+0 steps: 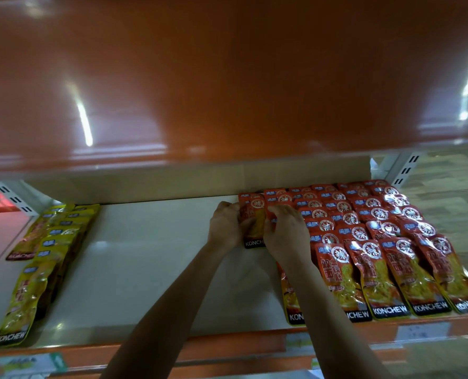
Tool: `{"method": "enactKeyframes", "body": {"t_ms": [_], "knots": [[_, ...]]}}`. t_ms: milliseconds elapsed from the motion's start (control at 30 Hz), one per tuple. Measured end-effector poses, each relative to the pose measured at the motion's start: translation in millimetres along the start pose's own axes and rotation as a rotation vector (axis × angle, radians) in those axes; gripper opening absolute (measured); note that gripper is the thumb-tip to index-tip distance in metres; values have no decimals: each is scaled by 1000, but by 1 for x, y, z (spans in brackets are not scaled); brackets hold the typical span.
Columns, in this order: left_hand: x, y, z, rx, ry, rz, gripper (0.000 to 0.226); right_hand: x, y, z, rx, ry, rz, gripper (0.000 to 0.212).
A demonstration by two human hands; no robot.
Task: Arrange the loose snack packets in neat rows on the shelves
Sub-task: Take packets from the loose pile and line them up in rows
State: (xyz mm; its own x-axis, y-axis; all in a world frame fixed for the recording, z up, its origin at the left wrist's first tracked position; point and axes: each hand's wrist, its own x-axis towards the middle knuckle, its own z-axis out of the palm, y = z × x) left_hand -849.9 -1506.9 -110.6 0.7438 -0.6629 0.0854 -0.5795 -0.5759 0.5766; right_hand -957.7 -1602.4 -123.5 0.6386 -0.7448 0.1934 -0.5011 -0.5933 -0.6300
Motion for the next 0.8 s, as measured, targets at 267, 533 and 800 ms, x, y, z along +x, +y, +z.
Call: {"method": "enactKeyframes", "body": {"t_ms": [267, 533, 800], "knots": [[2, 6, -8, 21, -25, -28, 49, -12, -17, -18, -19, -34, -32, 31], [-23, -8, -20, -4, 73, -41, 50, -27, -51, -20, -31, -24, -165, 25], [-71, -69, -76, 163, 230, -73, 47, -62, -119, 35, -25, -151, -292, 39]]}}
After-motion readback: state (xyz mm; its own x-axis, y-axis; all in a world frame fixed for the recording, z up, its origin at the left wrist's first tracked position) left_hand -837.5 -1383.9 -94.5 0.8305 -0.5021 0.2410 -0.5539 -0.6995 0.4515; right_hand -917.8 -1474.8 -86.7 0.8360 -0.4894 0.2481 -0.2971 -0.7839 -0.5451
